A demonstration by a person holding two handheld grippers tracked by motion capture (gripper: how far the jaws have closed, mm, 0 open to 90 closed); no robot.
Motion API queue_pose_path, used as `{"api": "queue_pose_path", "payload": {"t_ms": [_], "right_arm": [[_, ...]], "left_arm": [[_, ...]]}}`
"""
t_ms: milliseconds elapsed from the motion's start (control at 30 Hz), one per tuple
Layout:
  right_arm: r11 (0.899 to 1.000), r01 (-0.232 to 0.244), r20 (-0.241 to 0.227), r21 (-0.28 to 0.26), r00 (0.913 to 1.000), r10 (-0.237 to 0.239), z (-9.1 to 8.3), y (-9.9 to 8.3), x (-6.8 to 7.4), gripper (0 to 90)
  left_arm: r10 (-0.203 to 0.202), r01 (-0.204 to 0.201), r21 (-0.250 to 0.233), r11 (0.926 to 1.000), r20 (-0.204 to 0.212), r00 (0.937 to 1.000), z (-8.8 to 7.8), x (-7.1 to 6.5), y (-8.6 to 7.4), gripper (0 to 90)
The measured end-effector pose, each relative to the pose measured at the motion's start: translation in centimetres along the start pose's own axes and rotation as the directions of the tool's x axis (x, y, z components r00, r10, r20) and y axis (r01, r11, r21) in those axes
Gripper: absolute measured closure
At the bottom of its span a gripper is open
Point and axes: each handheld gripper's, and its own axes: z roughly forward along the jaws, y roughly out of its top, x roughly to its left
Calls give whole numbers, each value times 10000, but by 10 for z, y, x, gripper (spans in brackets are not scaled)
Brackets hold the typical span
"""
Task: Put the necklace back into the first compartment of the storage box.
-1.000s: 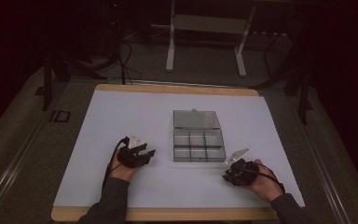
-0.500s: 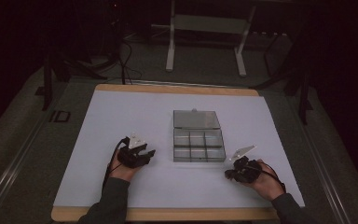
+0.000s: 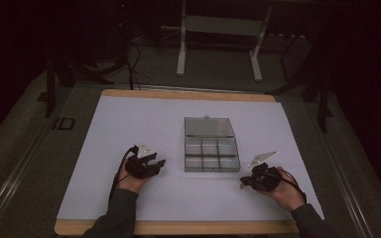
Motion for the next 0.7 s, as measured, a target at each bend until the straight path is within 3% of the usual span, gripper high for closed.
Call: {"api": "queue_pose_path", "payload": {"t_ms": [700], "right_arm": [[9977, 31, 27, -678, 10000, -30, -19, 14, -3, 900]], "left_arm": [[4, -4, 41, 10000, -4, 10000, 1, 0, 0, 536]]}}
